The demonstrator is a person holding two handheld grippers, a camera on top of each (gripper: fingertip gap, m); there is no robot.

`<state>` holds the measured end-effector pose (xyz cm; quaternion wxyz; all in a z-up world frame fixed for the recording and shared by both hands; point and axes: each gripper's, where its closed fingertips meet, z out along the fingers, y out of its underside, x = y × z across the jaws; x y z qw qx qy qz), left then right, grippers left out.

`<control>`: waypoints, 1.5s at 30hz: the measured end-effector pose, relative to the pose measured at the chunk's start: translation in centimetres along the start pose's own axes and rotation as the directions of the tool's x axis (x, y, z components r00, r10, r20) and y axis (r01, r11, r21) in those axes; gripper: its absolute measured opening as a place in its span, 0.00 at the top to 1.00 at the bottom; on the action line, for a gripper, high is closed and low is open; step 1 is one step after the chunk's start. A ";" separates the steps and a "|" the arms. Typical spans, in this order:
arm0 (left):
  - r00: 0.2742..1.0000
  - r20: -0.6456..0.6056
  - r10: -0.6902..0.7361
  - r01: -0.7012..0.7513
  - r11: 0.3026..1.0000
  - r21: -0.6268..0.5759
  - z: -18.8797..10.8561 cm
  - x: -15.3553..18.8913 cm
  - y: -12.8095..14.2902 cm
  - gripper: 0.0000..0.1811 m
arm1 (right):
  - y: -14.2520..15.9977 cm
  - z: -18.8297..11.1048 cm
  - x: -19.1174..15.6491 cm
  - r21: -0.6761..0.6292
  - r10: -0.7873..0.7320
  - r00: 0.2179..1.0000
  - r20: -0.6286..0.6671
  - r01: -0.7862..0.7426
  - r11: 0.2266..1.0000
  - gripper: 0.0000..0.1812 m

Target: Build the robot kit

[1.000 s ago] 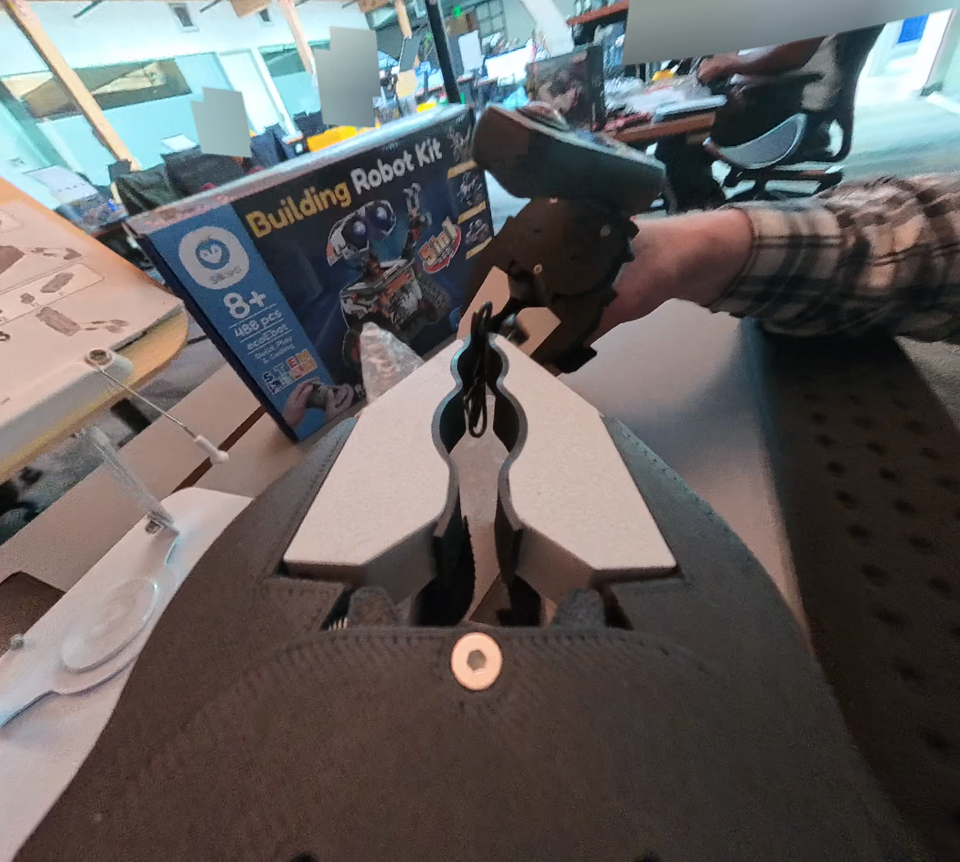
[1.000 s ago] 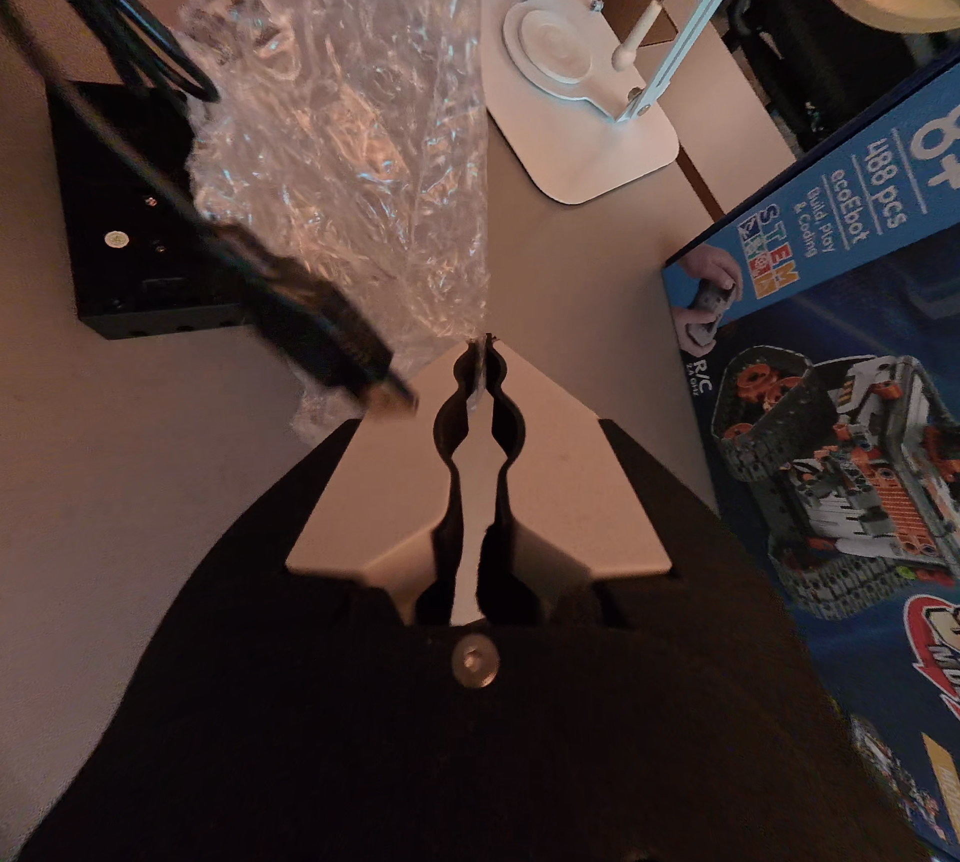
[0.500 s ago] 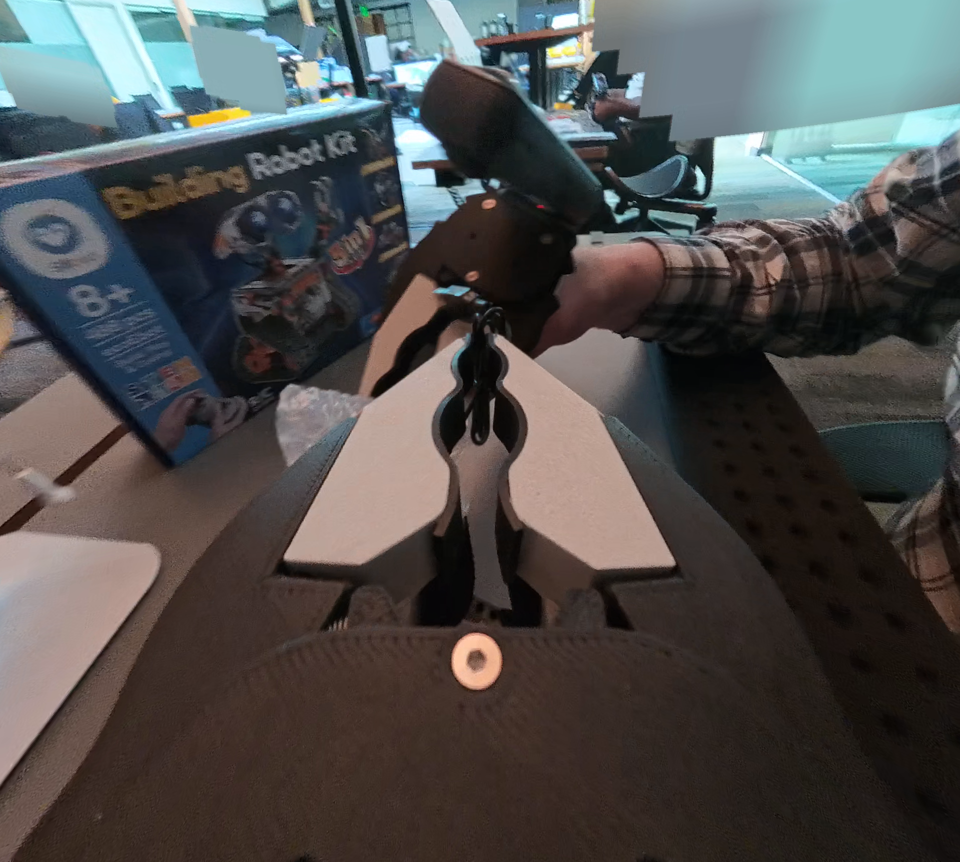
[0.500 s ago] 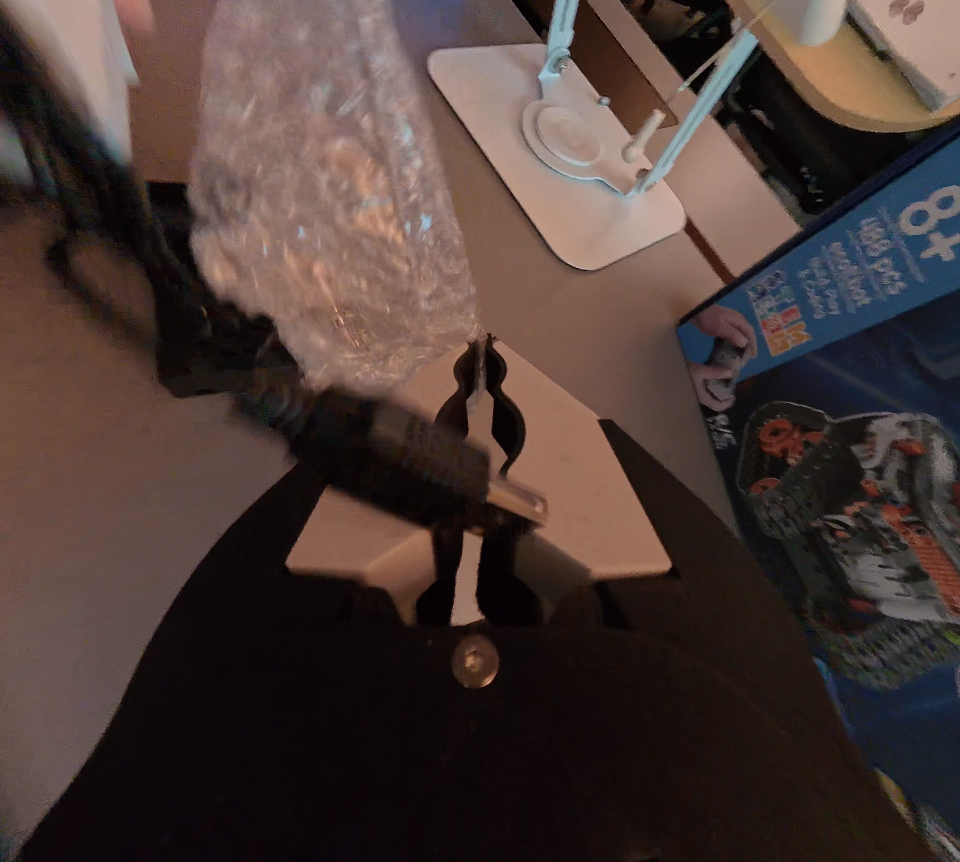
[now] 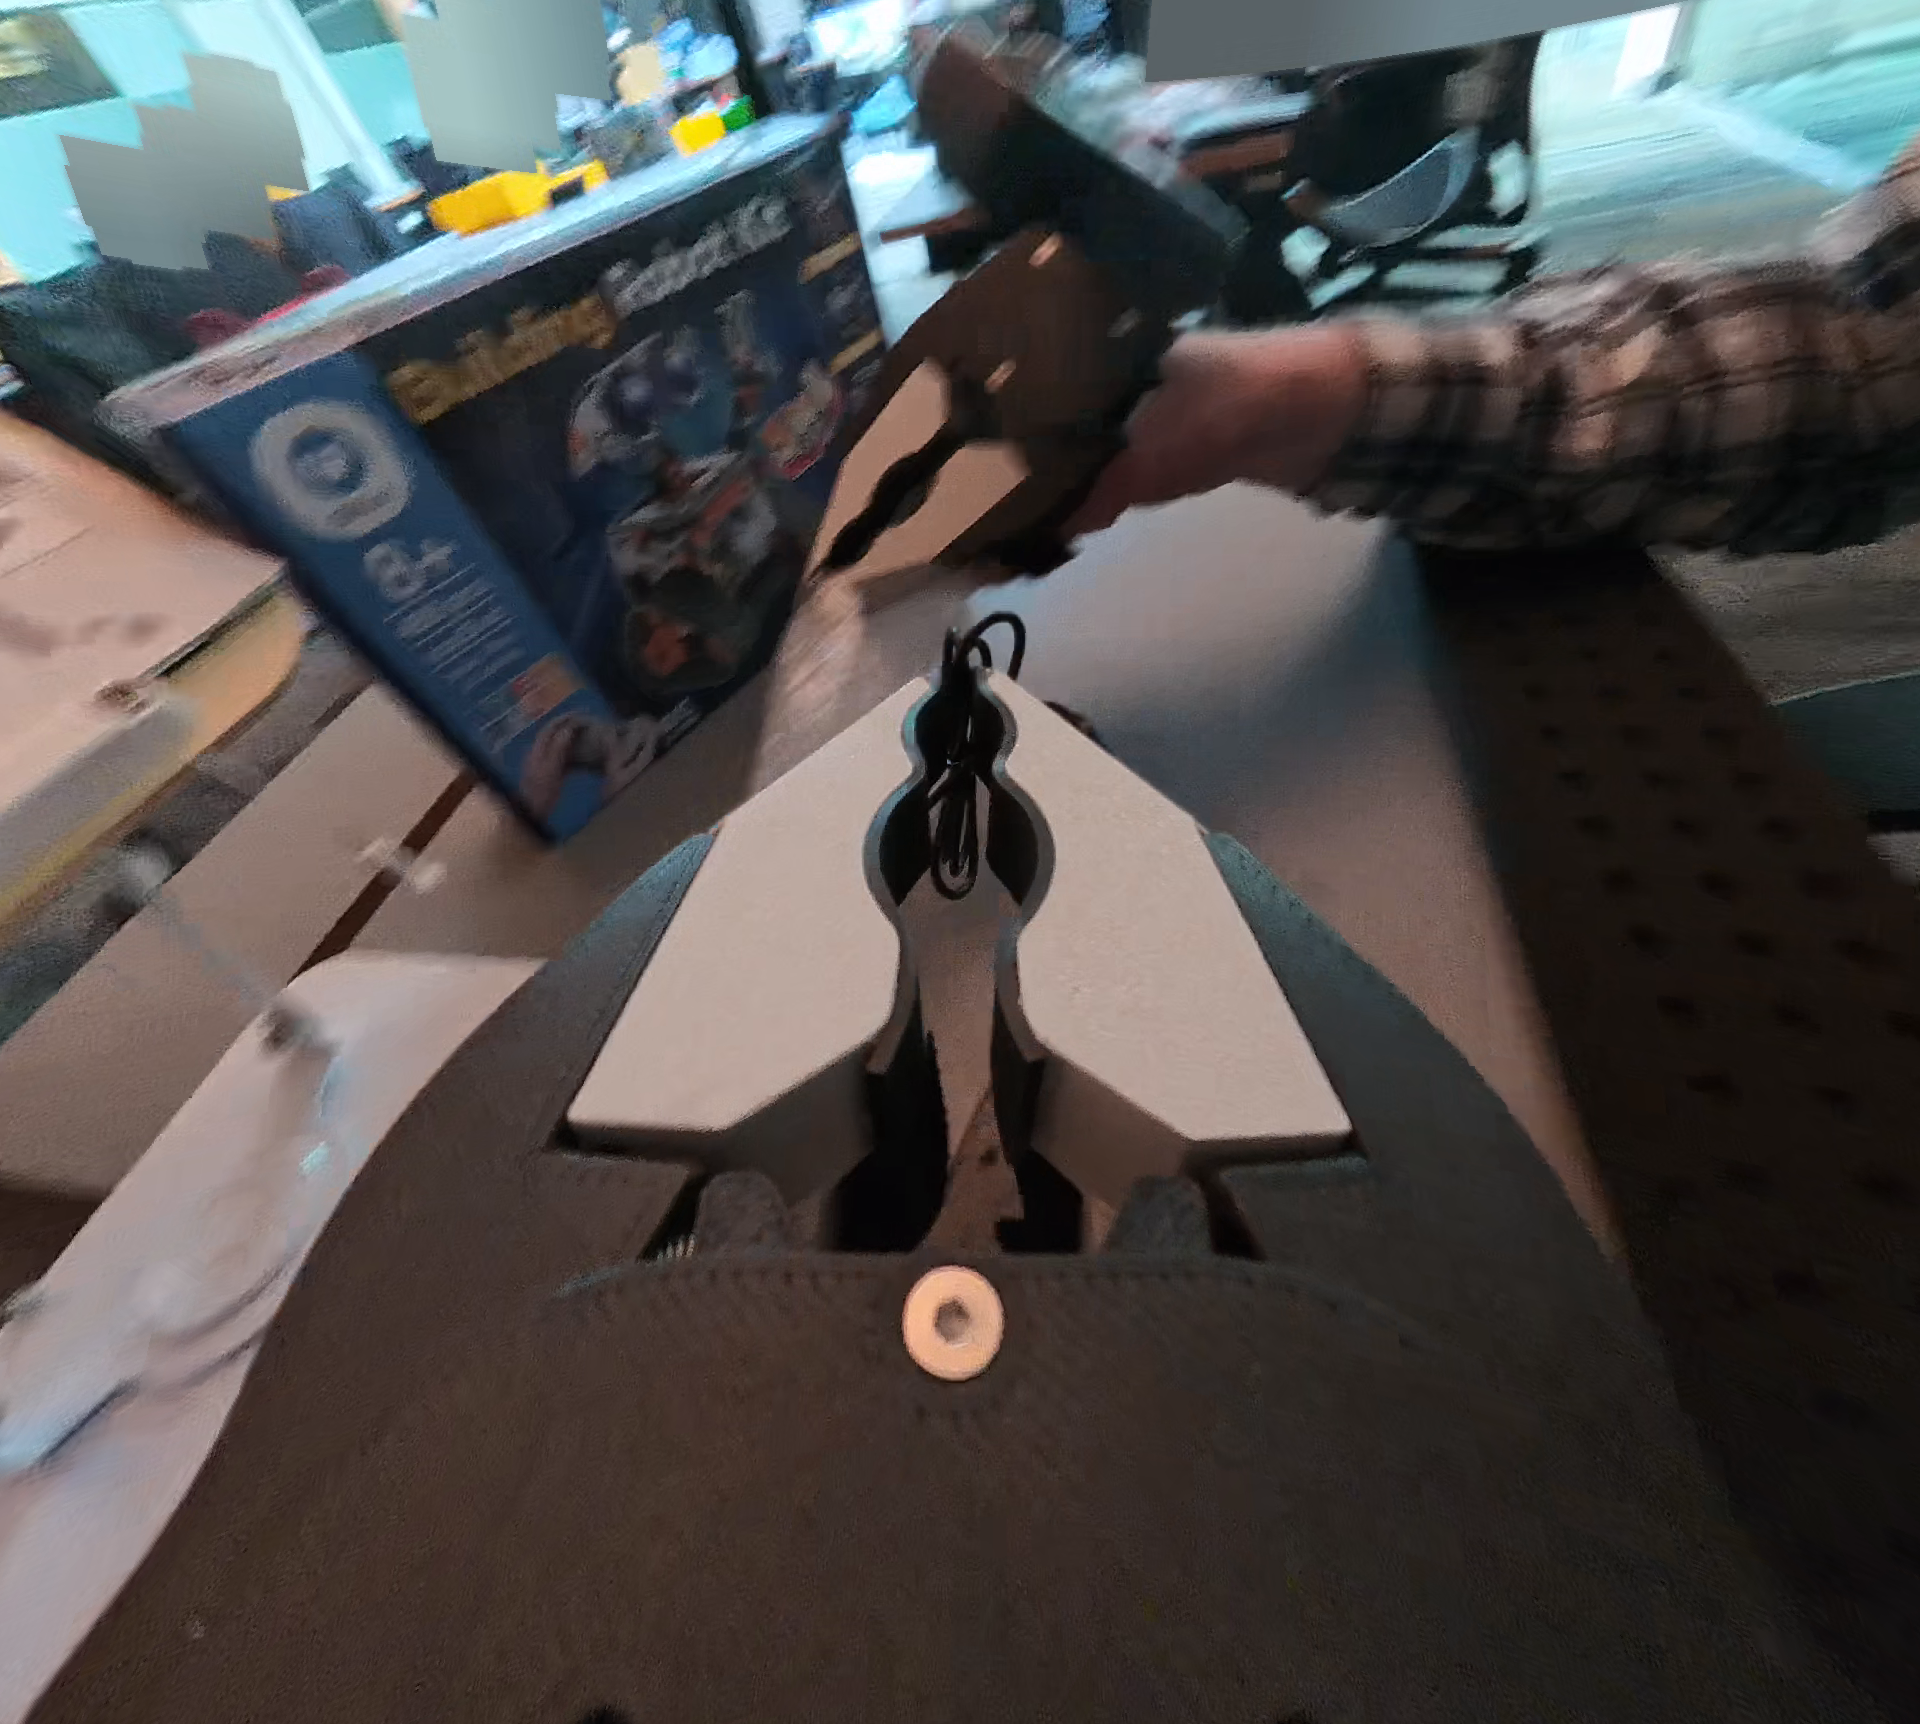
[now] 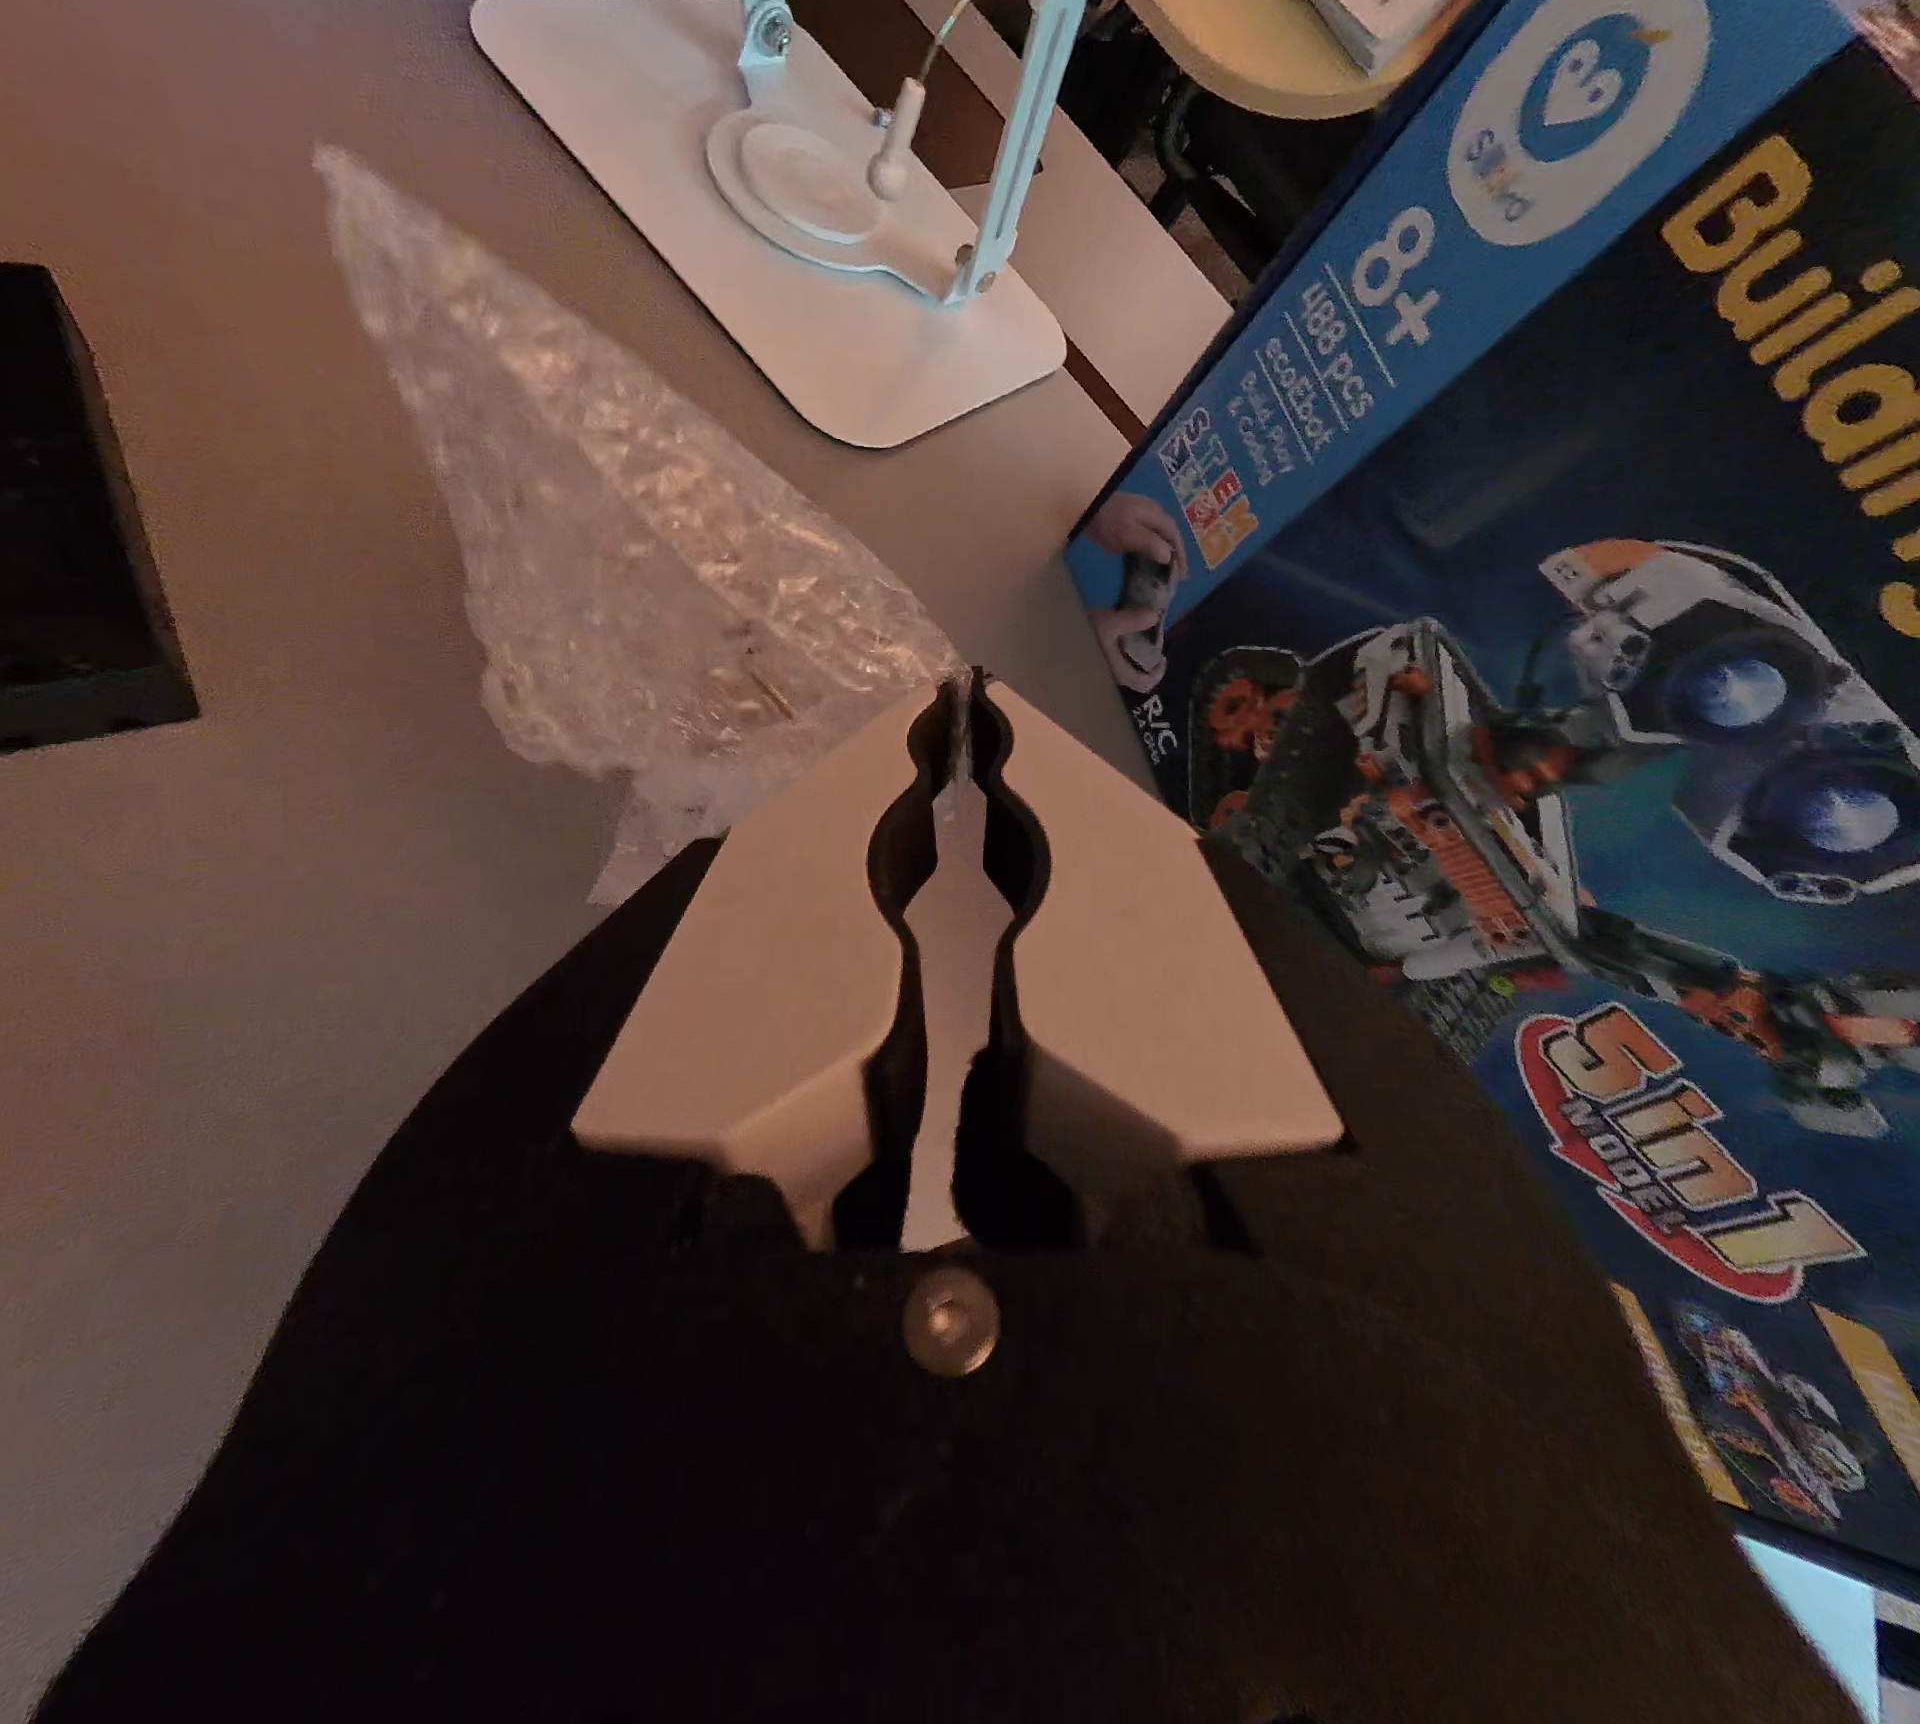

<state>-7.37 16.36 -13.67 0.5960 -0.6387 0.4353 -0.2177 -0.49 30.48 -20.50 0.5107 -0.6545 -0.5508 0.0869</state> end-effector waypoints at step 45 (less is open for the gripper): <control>0.865 0.211 0.456 -0.225 0.726 -0.651 10.9 -2.6 11.0 1.00 | 1.2 0.6 -5.1 -0.086 0.159 0.940 0.300 -0.140 0.986 1.00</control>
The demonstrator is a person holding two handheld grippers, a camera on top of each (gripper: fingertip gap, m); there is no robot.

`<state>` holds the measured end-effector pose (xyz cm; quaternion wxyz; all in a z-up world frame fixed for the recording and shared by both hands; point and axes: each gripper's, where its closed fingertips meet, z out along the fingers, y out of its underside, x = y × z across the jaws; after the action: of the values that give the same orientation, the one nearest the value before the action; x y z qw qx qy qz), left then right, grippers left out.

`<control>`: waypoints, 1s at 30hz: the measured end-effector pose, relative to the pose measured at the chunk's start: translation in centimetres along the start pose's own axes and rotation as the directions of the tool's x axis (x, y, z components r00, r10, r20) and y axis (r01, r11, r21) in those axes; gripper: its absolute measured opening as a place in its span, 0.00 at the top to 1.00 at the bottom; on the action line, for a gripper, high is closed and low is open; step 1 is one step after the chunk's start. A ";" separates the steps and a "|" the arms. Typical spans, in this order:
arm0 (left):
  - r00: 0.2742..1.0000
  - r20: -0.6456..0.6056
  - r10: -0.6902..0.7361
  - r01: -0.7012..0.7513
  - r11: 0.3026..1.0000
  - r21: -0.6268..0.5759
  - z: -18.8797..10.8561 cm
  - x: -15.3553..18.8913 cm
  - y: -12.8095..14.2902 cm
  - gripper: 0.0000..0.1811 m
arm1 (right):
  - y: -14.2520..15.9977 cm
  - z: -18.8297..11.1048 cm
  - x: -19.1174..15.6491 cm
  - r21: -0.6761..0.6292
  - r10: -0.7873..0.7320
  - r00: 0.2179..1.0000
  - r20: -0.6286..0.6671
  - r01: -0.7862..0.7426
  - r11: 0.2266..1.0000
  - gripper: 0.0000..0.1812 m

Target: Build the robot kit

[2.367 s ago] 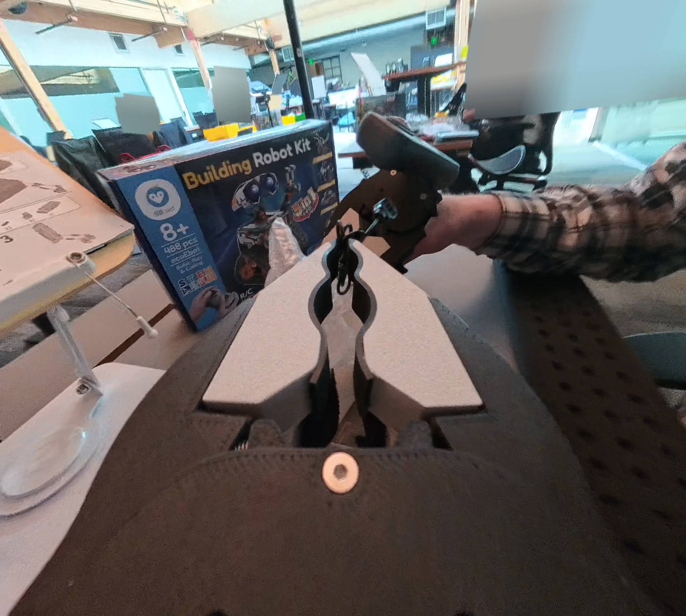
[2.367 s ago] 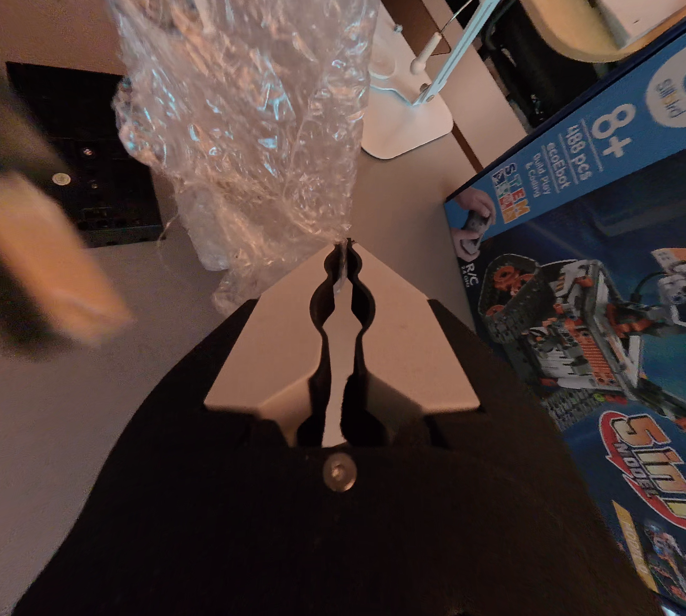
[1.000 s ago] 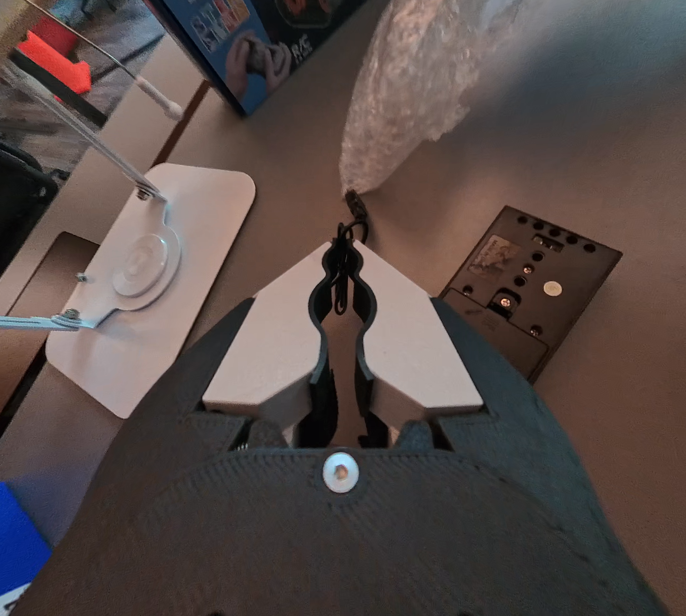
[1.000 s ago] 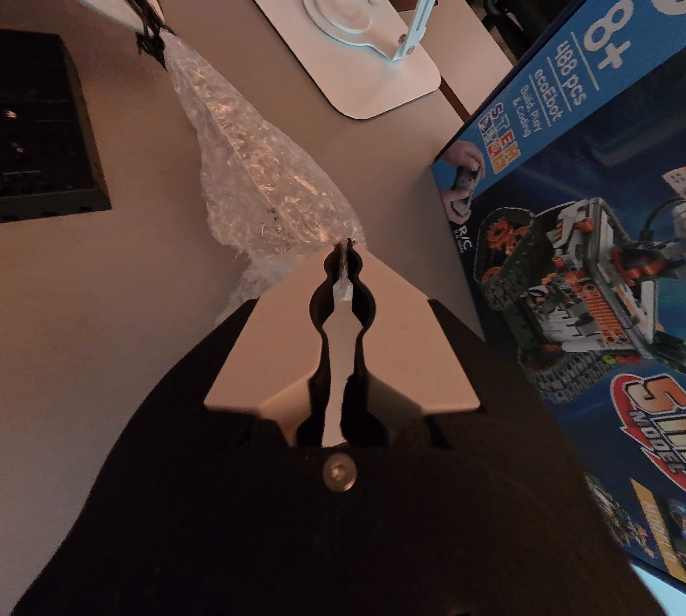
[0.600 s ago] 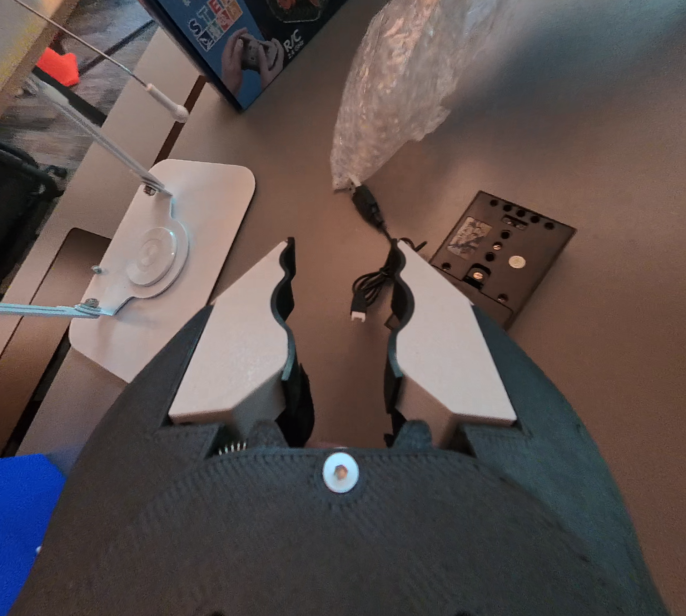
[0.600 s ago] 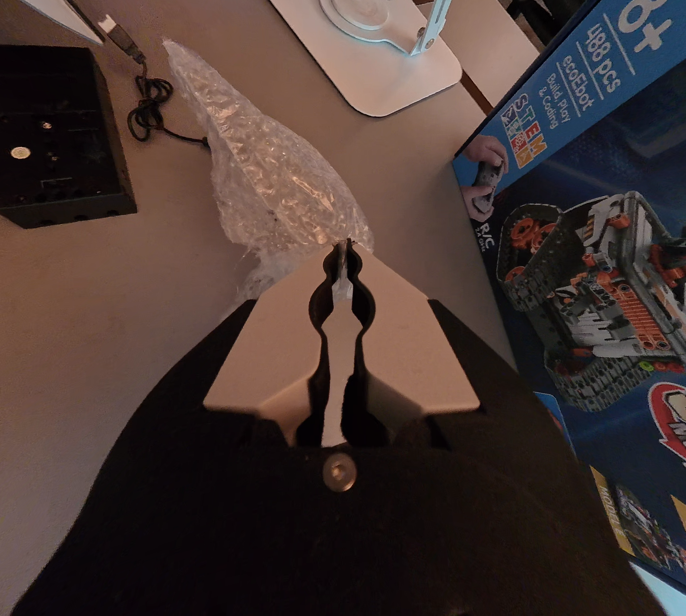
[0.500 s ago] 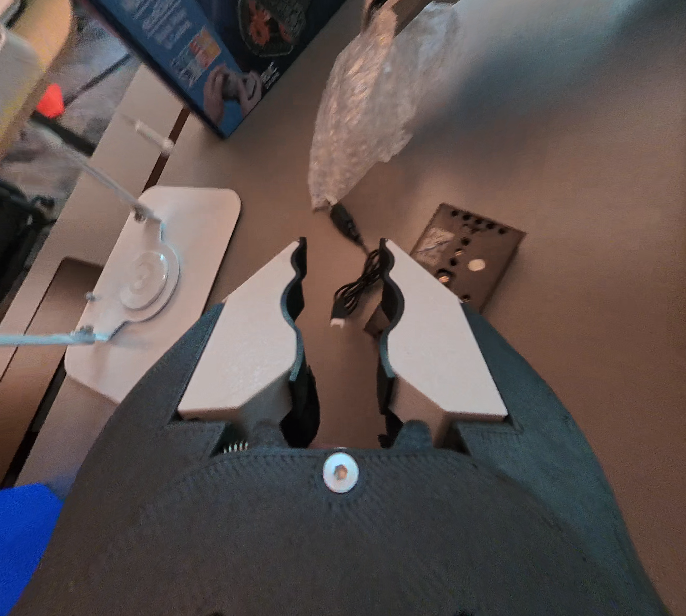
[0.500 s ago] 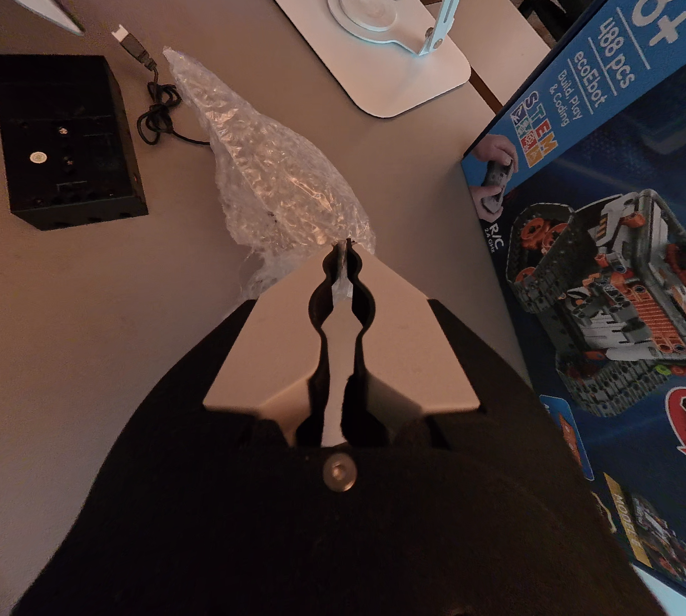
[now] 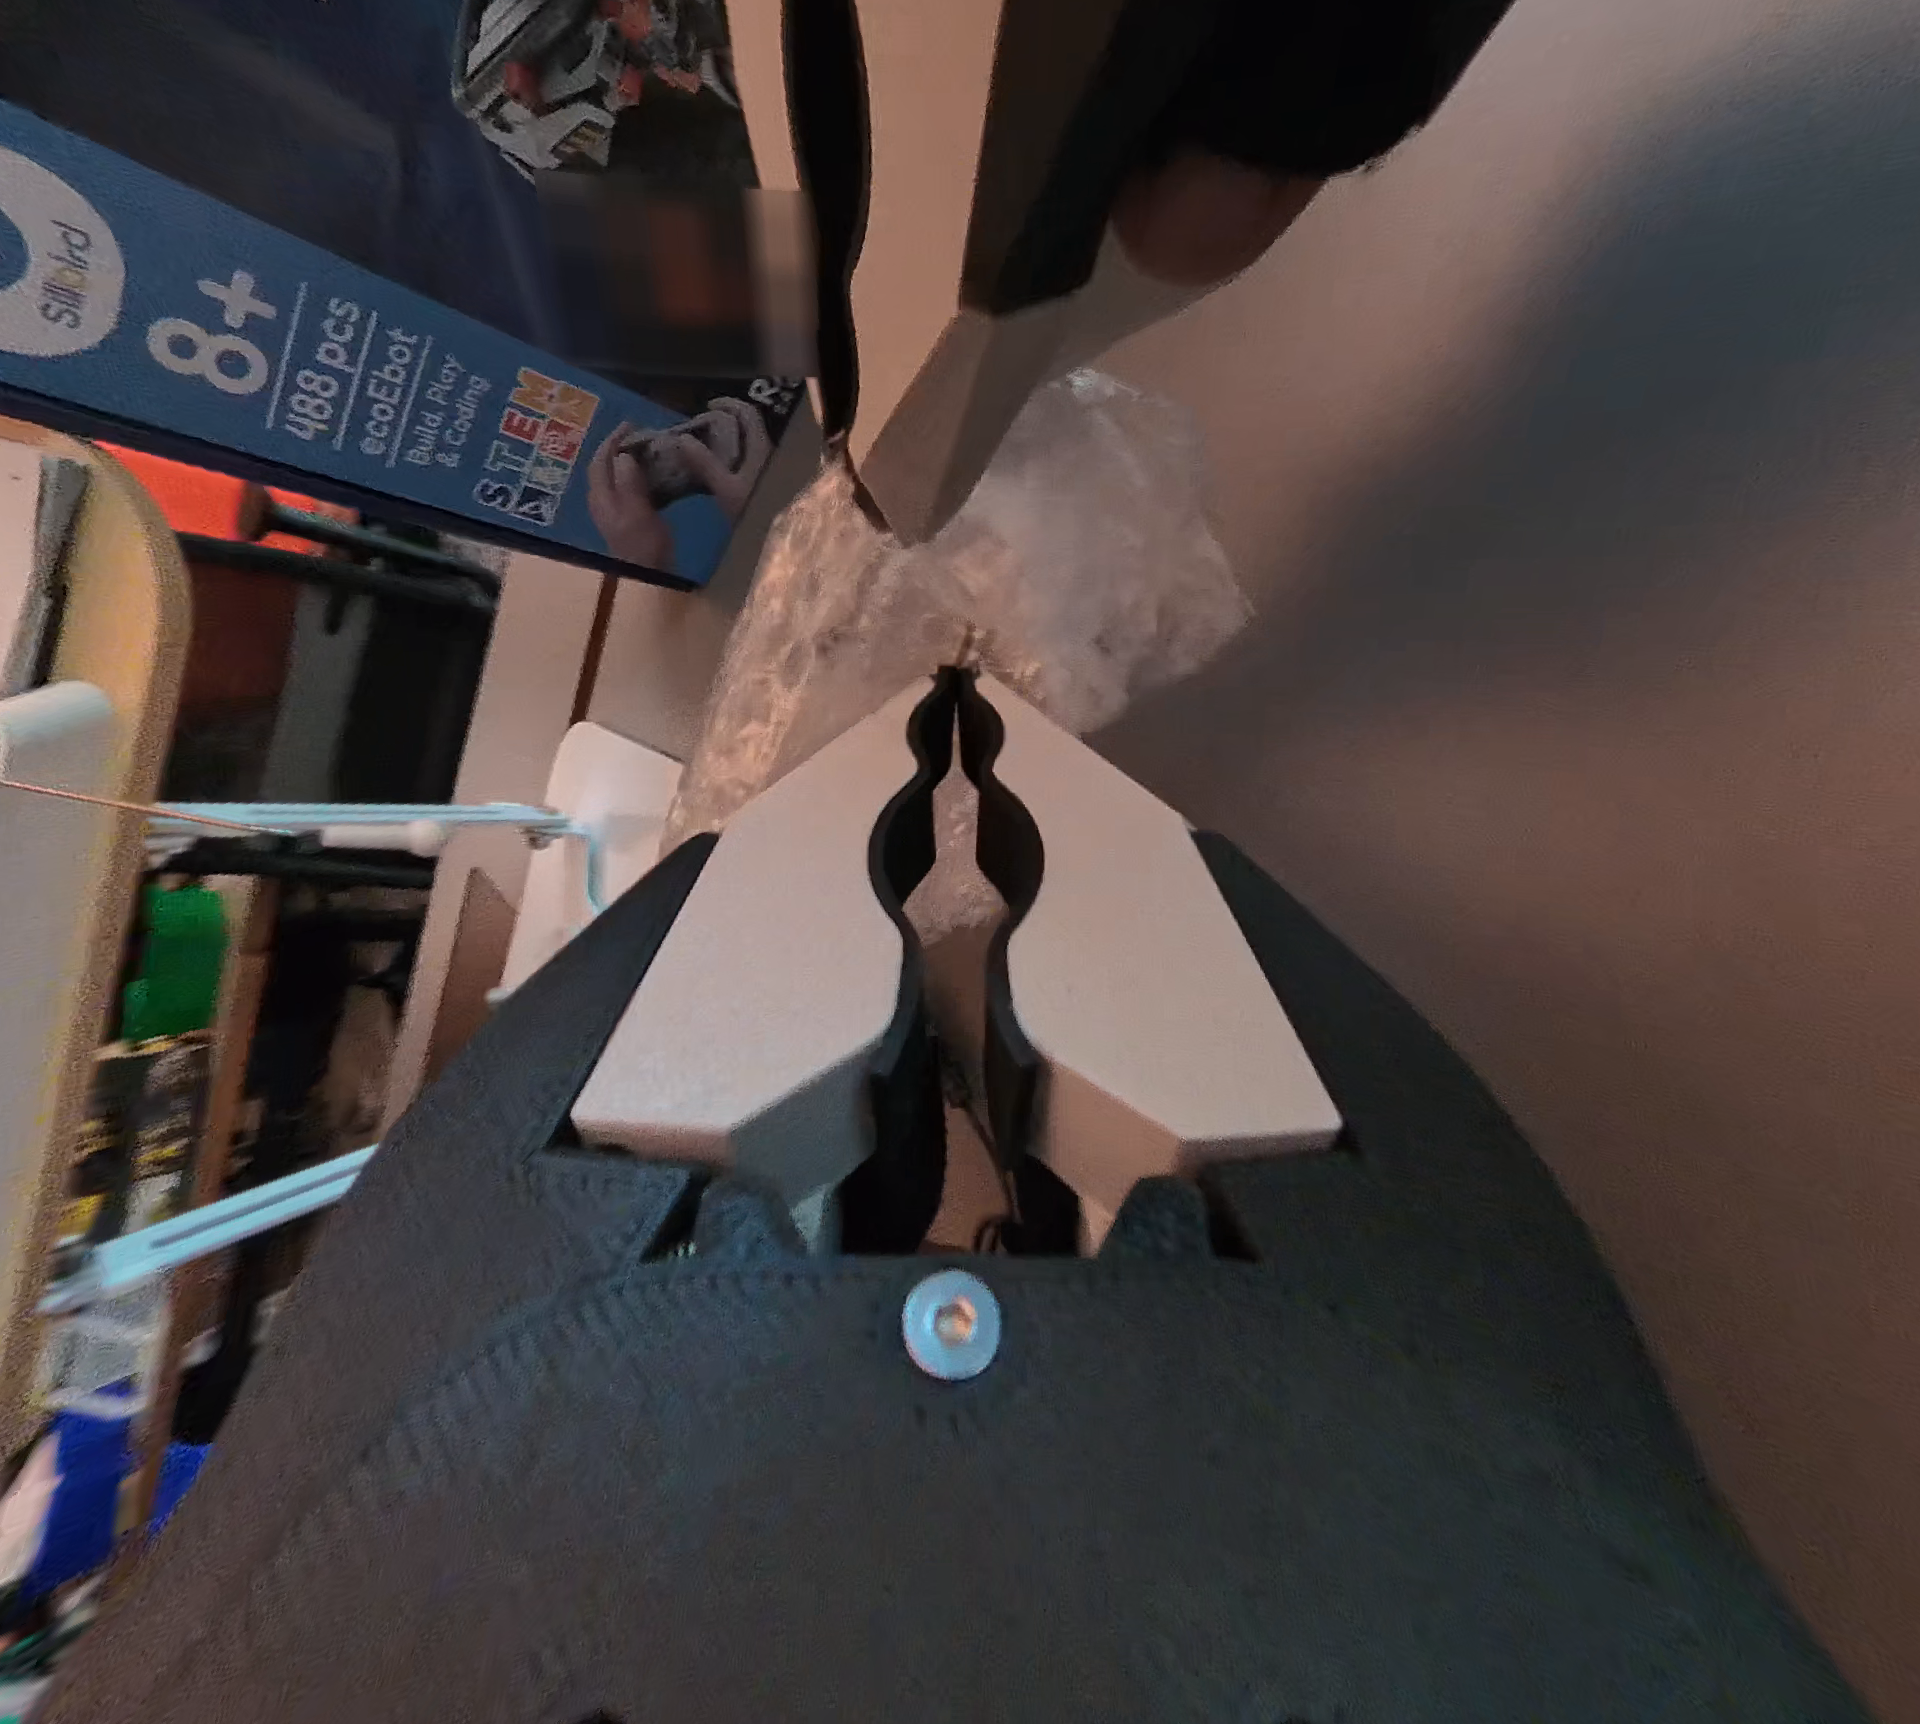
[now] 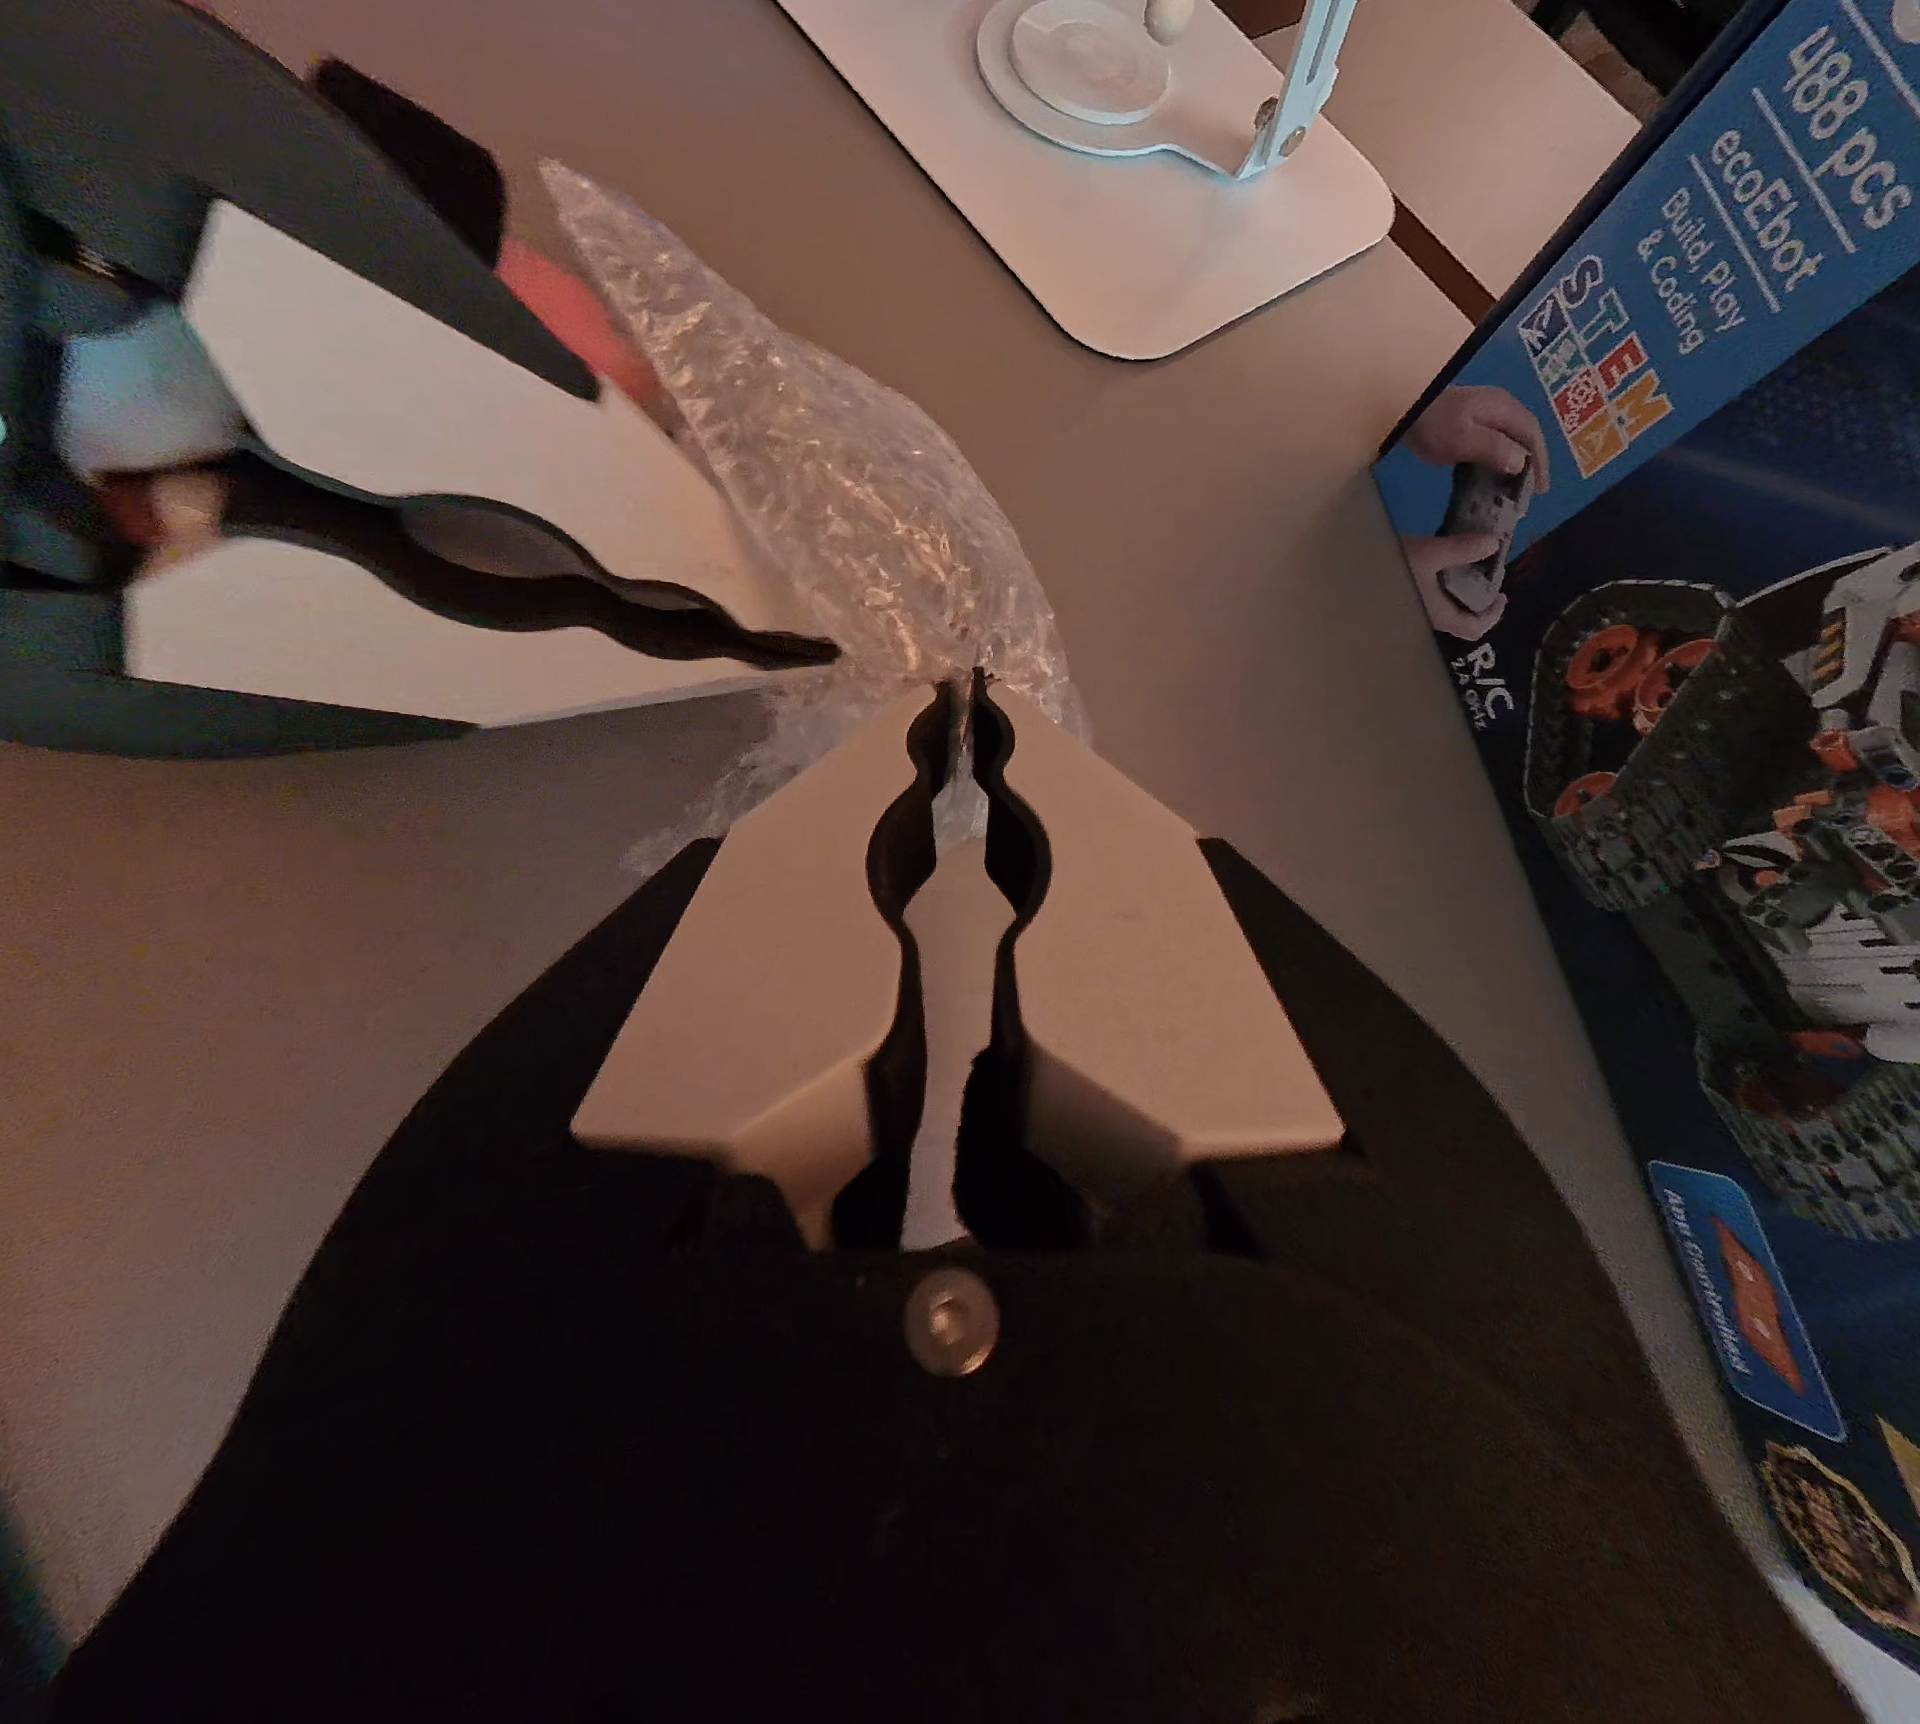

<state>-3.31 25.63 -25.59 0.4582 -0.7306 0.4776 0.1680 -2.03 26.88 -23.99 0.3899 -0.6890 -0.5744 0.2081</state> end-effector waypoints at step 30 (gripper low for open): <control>0.933 -0.359 0.016 -0.007 1.000 0.027 4.8 1.5 0.0 1.00 | 1.2 -2.0 0.1 0.026 0.238 0.913 0.331 -0.260 0.965 1.00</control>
<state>-1.66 28.82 -29.13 0.3715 -0.7404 0.5596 0.0281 0.22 26.36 -23.69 0.2839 -0.6988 -0.5307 0.3867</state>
